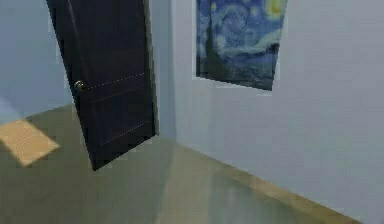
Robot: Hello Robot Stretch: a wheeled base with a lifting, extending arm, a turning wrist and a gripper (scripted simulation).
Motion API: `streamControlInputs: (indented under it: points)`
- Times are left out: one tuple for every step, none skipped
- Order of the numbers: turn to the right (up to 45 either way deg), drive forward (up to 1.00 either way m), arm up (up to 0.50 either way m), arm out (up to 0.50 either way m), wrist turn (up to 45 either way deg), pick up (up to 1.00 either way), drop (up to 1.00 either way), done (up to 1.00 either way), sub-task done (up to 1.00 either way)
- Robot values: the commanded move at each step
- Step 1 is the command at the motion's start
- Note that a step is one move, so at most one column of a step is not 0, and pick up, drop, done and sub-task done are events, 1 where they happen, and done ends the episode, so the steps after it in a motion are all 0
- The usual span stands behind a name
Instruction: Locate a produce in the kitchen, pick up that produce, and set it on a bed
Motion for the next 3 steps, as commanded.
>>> streamControlInputs:
  points:
    - [27.0, 0.00, 0.00, 0.00, 0.0, 0.00, 0.00, 0.00, 0.00]
    - [0.0, 0.30, 0.00, 0.00, 0.0, 0.00, 0.00, 0.00, 0.00]
    - [-45.0, 0.00, 0.00, 0.00, 0.0, 0.00, 0.00, 0.00, 0.00]
